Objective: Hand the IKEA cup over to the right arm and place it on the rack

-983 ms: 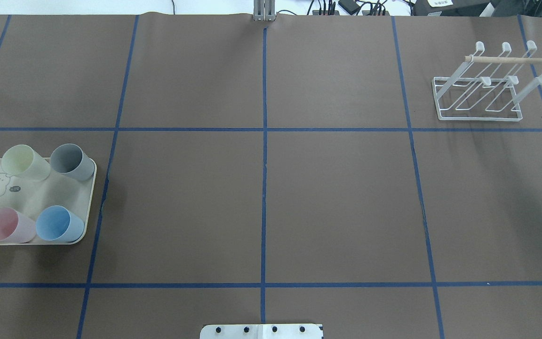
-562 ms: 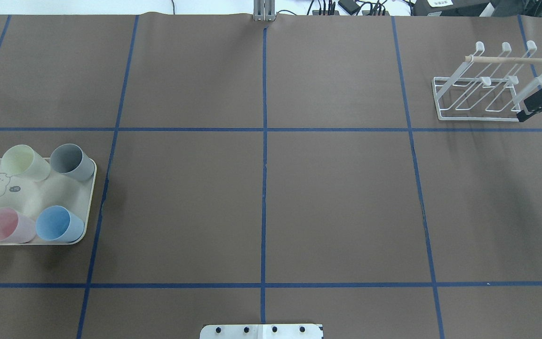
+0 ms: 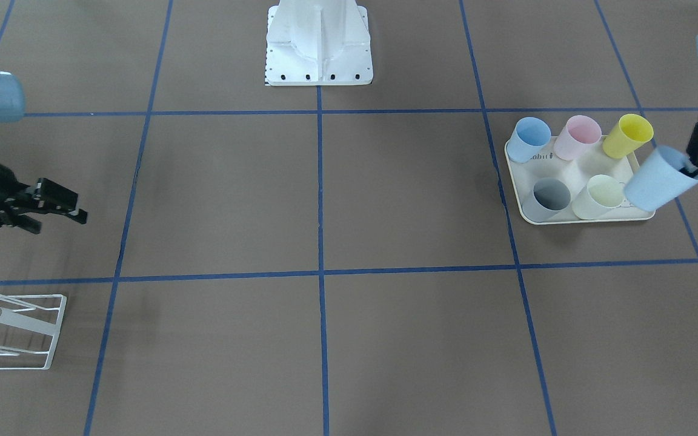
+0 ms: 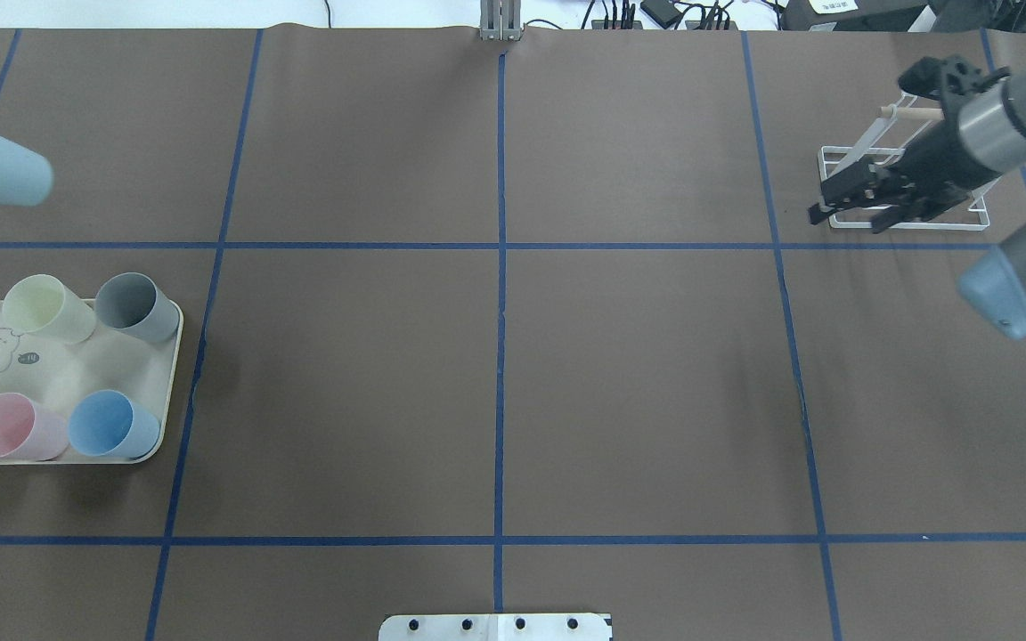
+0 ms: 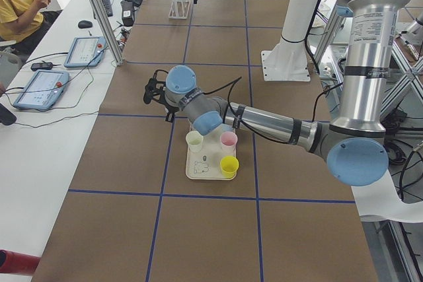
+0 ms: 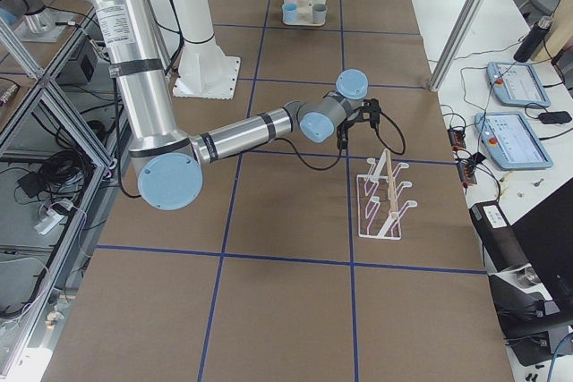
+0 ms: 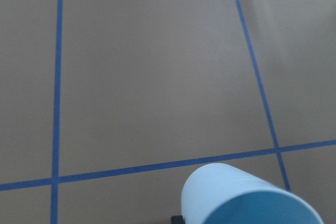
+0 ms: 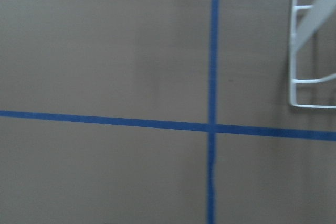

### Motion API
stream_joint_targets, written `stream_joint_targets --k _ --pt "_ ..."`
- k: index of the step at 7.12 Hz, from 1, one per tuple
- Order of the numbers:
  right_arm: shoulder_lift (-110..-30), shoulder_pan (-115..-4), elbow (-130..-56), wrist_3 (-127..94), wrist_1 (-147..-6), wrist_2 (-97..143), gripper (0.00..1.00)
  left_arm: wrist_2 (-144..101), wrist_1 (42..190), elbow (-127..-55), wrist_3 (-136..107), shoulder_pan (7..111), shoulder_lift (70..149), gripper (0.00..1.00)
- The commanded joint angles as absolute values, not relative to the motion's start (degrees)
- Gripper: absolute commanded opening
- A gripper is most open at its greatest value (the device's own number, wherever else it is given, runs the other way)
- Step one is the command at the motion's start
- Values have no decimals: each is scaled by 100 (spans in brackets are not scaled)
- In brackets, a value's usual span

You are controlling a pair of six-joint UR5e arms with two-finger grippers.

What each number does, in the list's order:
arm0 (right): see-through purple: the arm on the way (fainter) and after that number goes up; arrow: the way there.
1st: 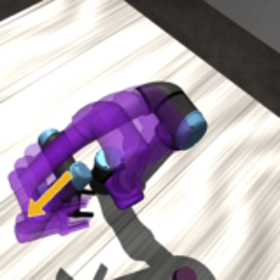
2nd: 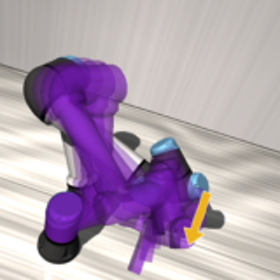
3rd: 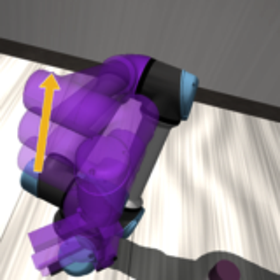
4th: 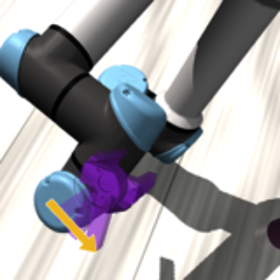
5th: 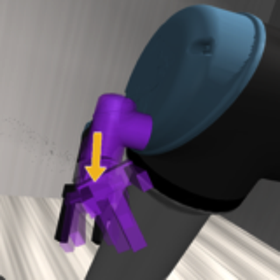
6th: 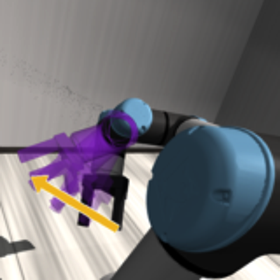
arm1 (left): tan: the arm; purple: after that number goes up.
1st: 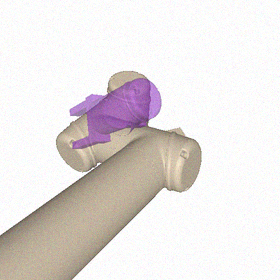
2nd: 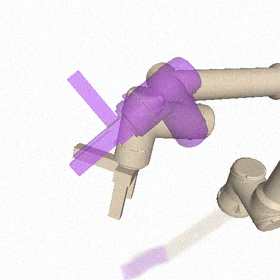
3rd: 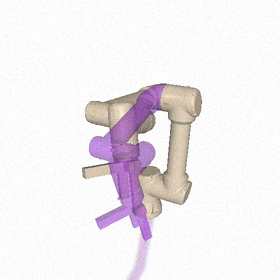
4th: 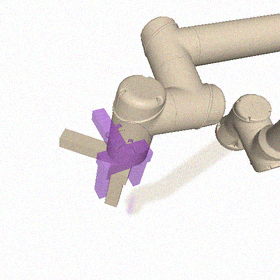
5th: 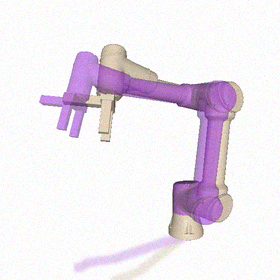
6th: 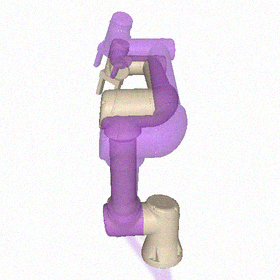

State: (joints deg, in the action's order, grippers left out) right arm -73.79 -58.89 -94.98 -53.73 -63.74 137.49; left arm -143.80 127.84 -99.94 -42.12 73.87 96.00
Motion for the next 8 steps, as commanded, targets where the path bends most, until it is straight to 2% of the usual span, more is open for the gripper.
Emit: stream_joint_targets --k 1,4,6,8 --pt "-6228 -4638 -9466 -6547 -6144 12699 100 -14353 12779 -10002 -5538 6376 10559 0" --pt "-5163 -3465 -9492 -7144 -6030 10652 100 -13949 12779 -9573 -6650 5450 11599 0" --pt "-5115 -3322 -9484 -10073 -5576 10468 100 -13948 12814 -9589 -6688 5440 11619 0" --pt "-5203 -3261 -9265 -12810 -4243 9665 100 -13913 12858 -9554 -7387 5440 11942 0"
